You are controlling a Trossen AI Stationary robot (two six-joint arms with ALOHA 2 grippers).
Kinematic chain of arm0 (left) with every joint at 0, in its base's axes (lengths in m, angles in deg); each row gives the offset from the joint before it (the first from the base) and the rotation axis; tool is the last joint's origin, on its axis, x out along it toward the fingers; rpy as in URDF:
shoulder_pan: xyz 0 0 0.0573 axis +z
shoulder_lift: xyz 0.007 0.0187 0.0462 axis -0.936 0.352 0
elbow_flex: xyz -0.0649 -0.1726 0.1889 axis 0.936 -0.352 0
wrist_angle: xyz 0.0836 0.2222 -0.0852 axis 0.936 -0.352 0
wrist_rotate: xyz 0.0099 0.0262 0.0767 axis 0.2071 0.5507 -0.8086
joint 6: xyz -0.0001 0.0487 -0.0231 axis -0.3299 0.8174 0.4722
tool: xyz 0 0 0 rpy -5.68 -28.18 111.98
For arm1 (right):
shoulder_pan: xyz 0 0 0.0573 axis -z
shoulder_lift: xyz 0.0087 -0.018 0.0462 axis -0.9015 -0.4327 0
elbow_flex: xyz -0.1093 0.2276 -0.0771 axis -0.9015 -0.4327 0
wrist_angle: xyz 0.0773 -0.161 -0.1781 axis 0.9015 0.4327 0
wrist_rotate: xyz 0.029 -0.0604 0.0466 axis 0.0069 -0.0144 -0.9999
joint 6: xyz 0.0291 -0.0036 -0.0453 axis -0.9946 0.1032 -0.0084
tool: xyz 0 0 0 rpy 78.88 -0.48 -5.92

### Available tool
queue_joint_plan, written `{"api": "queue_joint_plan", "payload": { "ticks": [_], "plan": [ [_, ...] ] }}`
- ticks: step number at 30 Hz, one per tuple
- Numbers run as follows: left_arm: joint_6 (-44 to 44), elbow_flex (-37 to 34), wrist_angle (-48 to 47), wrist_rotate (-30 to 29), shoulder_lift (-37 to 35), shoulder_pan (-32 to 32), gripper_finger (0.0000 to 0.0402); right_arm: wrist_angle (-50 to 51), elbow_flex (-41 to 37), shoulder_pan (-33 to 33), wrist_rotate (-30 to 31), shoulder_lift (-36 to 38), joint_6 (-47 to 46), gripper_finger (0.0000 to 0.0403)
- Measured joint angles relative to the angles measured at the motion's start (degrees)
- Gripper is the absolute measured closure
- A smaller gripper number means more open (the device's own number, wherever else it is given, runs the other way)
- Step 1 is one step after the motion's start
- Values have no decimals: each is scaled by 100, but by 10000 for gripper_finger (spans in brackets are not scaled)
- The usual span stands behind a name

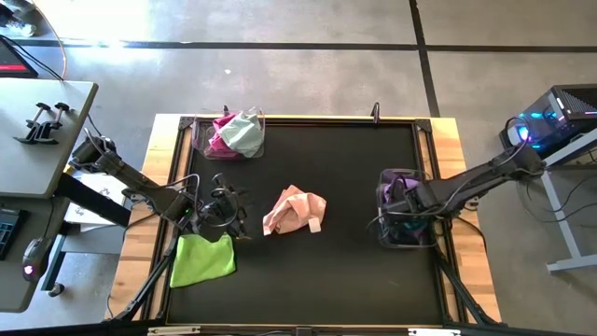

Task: Sort towels by color in basket
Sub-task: Put the dark green towel into the bottom transparent bin

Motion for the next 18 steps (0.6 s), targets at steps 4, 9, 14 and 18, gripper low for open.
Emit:
{"api": "queue_joint_plan", "payload": {
  "ticks": [4,9,14,18],
  "plan": [
    [-2,0,1,0,0,0,271,-239,-10,74,-6,-60,288,273],
    [-7,2,3,0,0,0,271,-24,341,94,11,-30,445,273],
    [-11,2,-1,0,0,0,271,416,1118,-11,-10,-31,578,273],
    [-11,2,-3,0,0,0,271,773,1708,-198,6,-29,527,273]
  ]
}}
